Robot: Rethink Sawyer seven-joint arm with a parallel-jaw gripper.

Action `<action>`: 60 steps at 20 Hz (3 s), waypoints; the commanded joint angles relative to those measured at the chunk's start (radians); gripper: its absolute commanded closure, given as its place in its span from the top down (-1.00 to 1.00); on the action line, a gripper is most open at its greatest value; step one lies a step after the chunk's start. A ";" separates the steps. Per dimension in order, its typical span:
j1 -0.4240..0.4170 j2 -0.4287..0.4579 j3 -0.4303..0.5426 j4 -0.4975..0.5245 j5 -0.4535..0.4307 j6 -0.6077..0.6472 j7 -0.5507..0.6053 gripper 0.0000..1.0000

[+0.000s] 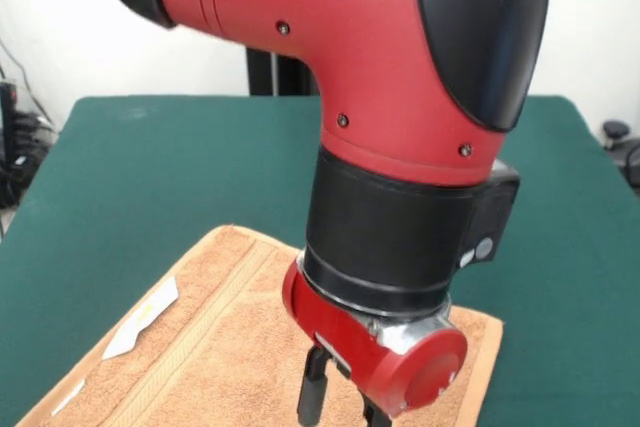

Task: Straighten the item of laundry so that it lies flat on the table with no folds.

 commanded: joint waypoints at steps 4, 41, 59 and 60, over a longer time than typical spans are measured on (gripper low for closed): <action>0.066 -0.166 0.180 0.370 -0.041 0.036 0.003 1.00; -0.042 -0.384 0.426 0.715 -0.401 -0.183 -0.066 1.00; -0.024 -0.313 0.400 0.648 -0.490 -0.195 0.004 1.00; -0.021 -0.306 0.396 0.643 -0.496 -0.200 0.010 1.00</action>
